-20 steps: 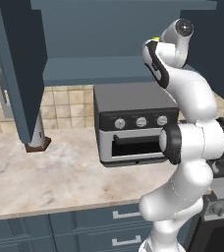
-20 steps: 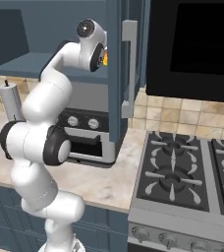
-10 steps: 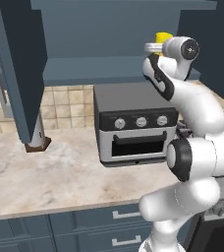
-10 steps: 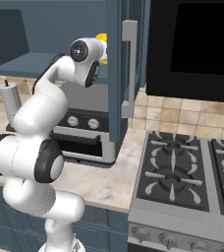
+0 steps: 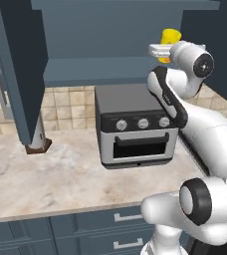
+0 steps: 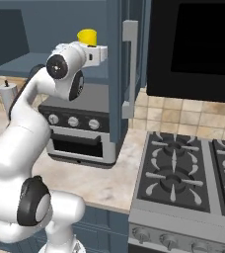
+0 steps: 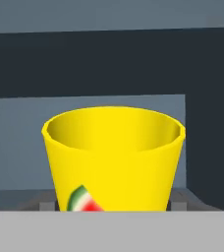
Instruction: Open the cabinet directly in front. Then move the liquor and the cup to the dining counter with the jar on it.
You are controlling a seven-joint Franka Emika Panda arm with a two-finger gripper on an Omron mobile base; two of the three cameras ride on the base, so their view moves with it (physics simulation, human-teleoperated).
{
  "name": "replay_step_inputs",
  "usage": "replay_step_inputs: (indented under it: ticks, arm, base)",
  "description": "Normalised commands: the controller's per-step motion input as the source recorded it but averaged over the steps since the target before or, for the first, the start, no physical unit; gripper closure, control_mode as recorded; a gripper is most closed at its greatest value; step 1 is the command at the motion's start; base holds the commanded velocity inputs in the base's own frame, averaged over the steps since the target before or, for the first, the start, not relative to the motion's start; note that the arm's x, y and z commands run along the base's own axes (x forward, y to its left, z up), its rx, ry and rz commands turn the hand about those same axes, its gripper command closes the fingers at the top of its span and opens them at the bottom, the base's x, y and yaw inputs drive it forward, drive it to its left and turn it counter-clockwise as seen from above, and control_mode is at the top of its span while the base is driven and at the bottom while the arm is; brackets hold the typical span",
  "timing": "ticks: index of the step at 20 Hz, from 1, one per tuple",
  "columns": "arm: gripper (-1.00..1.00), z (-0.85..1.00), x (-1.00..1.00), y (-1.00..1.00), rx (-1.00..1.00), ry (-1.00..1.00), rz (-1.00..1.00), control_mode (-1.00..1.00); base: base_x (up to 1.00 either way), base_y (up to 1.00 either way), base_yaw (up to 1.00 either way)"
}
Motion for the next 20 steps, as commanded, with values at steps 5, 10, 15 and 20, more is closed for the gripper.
replay_step_inputs:
  ticks: [5, 10, 15, 20]
  arm:
    - [1.00, 0.13, -1.00, 0.41, 0.00, 0.10, 0.11, -1.00]
    - [1.00, -0.36, -1.00, 0.42, -0.04, 0.33, 0.17, -1.00]
    - [1.00, -0.86, -1.00, 0.52, -0.08, 0.31, 0.17, -1.00]
    - [1.00, -1.00, -1.00, 0.68, -0.03, 0.15, 0.16, -1.00]
  base:
    - [0.00, 0.00, 0.00]
    - [0.00, 0.00, 0.00]
    - [0.00, 0.00, 0.00]
    - [0.00, 0.00, 0.00]
